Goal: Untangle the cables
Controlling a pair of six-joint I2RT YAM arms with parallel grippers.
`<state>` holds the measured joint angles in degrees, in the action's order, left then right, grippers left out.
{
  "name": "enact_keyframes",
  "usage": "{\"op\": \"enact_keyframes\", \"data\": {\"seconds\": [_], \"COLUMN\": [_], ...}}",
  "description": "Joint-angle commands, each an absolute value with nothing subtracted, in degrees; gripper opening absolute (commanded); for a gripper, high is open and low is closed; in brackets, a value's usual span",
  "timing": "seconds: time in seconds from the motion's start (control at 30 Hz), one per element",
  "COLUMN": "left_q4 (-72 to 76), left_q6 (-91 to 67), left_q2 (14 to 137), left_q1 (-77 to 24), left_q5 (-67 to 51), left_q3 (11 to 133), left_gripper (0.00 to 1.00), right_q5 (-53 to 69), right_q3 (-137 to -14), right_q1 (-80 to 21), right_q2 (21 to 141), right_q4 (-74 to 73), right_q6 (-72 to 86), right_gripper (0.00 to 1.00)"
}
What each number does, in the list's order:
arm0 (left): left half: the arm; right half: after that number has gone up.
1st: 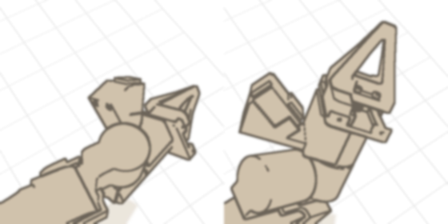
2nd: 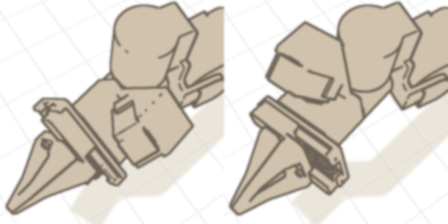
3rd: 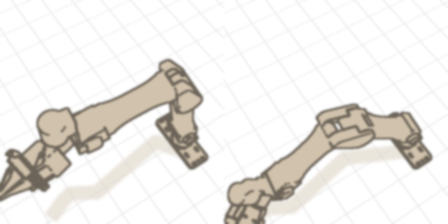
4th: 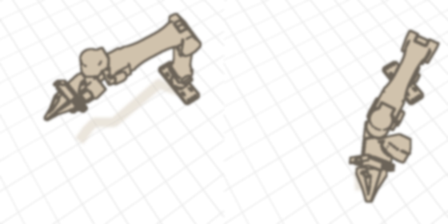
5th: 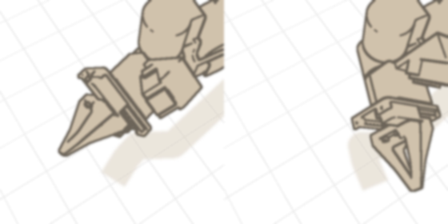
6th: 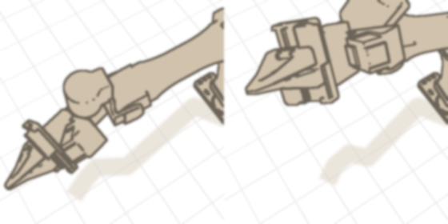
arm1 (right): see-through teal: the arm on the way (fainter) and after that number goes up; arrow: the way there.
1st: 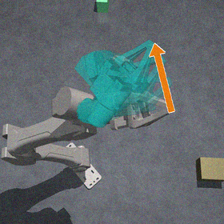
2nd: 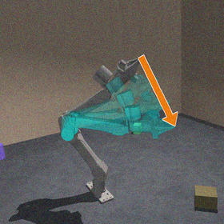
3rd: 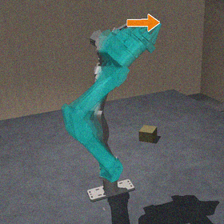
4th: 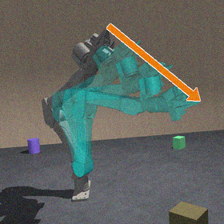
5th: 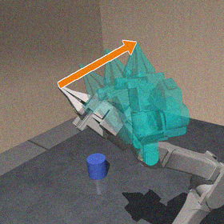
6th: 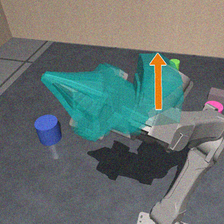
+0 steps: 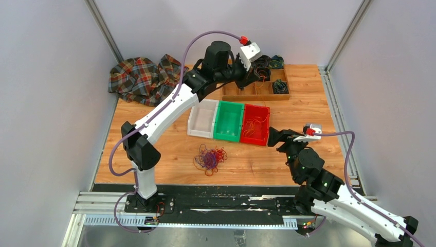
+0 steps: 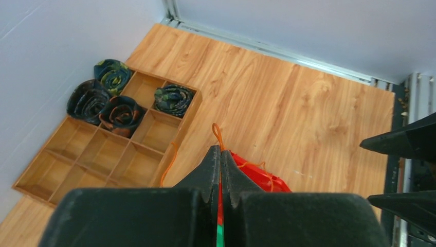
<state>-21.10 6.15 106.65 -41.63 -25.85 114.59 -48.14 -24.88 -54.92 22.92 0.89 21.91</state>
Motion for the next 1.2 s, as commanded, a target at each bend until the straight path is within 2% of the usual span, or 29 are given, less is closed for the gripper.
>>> {"op": "enact_keyframes", "data": {"seconds": [0.0,0.1,0.53,0.73,1.17], "left_q4": [-22.32,-24.14,-28.98,-31.95,-32.65], "left_q6": [11.16,14.76,19.41,24.57,31.97], "left_q2": [107.31,108.11,114.87,116.98,106.98], "left_q1": [-43.11,-44.66,-46.99,-47.37,-47.28], "left_q5": [-19.86,-12.70,-6.95,-1.65,0.36], "left_q3": [113.20,112.58,112.06,110.93,98.90], "left_gripper": [0.00,0.00,0.00,0.00,0.00], "right_q5": [-51.18,-53.40,-52.98,-44.11,-36.36], "right_q3": [-25.42,-28.56,-33.00,-33.06,-33.91], "right_q1": [-54.06,-53.77,-48.56,-39.85,-31.20], "right_q2": [23.81,26.51,36.56,42.23,46.44], "right_q4": [-0.99,-5.30,-12.04,-13.43,-12.01], "right_q6": [24.02,26.96,33.36,38.46,38.58], "right_gripper": [0.77,0.76,0.75,0.75,0.75]}}
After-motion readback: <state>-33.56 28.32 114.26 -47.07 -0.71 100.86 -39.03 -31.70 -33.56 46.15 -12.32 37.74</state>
